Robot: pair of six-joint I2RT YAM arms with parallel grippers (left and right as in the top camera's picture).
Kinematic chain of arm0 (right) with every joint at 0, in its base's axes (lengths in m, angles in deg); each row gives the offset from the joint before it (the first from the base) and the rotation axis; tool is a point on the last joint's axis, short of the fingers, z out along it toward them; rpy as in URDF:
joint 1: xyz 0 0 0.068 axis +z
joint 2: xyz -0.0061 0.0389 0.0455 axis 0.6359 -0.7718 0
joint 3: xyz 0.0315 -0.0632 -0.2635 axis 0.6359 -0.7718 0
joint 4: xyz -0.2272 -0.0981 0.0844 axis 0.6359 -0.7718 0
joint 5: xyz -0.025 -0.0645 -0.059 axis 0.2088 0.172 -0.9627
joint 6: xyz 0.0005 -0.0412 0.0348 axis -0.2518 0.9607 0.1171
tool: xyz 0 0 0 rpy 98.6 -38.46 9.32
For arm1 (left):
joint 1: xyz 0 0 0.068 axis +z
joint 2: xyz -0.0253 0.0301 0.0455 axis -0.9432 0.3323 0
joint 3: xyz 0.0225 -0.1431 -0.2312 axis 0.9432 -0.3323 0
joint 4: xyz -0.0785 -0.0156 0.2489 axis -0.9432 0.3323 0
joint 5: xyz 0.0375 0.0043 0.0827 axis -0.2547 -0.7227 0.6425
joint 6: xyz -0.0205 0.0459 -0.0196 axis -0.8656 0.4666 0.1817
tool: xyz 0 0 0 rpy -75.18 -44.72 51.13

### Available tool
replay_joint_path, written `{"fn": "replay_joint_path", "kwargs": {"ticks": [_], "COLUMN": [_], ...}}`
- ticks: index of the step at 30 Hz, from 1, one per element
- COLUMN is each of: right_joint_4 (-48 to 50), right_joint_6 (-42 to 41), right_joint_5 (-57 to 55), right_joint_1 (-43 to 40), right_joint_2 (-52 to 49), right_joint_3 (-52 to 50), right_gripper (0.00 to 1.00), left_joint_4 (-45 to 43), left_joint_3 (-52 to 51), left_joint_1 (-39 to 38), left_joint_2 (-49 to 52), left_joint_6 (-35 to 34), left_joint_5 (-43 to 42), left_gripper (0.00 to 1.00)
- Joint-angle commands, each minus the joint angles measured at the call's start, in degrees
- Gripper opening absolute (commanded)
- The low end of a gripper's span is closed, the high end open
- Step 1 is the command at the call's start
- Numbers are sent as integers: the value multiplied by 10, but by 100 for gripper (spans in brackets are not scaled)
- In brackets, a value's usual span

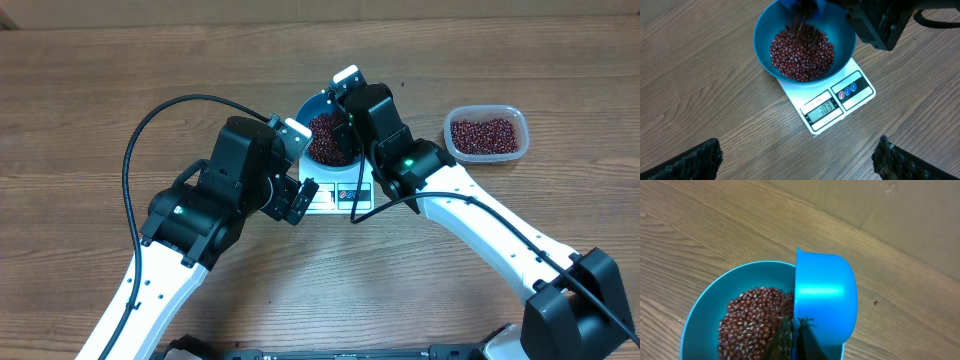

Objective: Scoop item into bowl and weigh 150g on scale
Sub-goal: 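Tip the scoop to pour beans into the teal bowl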

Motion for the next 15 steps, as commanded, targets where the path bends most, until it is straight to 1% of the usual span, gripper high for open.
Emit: {"fn": "replay_joint_path", "kwargs": {"ticks": [1, 11, 15], "right_joint_4": [10, 12, 12], "right_joint_6": [22, 23, 46], "right_joint_5": [-16, -16, -16], "right_joint_1": [3, 5, 11], "right_joint_2": [21, 21, 21], "right_joint_3": [16, 16, 16], "right_gripper": [4, 4, 4], "left_joint_4": [-2, -2, -2], "left_joint_3": [13, 13, 13], "left_joint_1": [3, 3, 3], "left_joint_2": [3, 3, 3], "left_joint_6": [7, 7, 7], "left_joint_5": [-6, -6, -6], "left_gripper": [100, 100, 100]}}
